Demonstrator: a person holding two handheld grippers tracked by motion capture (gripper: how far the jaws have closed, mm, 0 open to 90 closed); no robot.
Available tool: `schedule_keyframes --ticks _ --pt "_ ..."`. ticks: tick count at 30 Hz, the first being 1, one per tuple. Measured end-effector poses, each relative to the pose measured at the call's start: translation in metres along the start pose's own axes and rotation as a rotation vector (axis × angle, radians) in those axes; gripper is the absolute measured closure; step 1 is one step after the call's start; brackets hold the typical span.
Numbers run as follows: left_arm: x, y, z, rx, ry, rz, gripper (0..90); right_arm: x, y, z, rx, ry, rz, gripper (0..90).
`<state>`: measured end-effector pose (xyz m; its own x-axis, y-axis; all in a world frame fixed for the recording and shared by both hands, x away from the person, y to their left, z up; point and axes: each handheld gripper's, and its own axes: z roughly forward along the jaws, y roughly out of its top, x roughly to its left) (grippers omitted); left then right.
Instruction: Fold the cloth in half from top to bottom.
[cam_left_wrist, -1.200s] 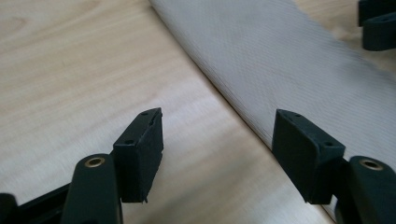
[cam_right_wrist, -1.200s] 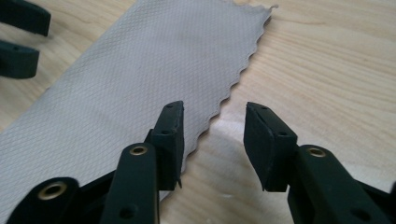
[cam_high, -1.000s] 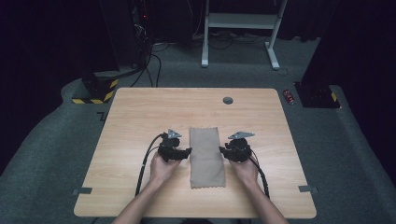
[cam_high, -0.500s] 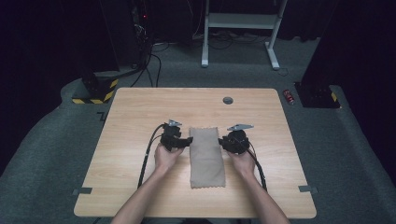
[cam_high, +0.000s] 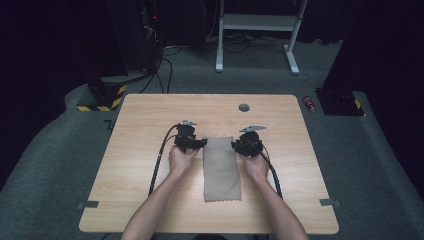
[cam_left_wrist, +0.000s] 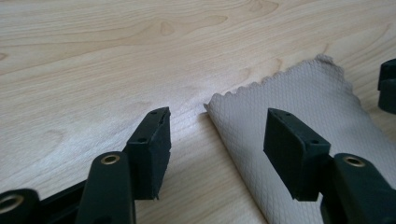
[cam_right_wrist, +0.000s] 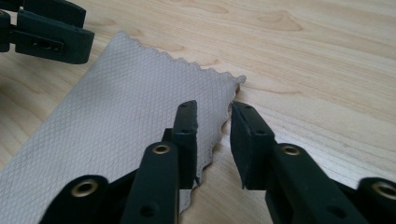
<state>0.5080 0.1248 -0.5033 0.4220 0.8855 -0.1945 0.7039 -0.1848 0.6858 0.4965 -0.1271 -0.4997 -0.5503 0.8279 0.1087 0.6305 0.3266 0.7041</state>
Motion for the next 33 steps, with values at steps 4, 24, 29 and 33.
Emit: schedule_keyframes --ticks 4,24,29,33 --pt "0.0 -0.001 0.005 -0.005 0.007 -0.013 42.8 -0.003 0.004 0.004 -0.002 -0.012 0.025 66.9" --pt "-0.007 0.002 0.017 0.025 0.053 0.062 49.2 -0.006 0.013 0.034 0.02 -0.049 0.048 70.2" --pt "-0.014 0.003 0.019 0.043 0.078 0.127 59.0 -0.005 0.012 0.035 0.016 -0.034 0.026 77.8" --pt "-0.016 0.004 0.02 0.044 0.066 0.139 68.7 -0.004 0.013 0.037 0.016 -0.024 0.009 86.0"
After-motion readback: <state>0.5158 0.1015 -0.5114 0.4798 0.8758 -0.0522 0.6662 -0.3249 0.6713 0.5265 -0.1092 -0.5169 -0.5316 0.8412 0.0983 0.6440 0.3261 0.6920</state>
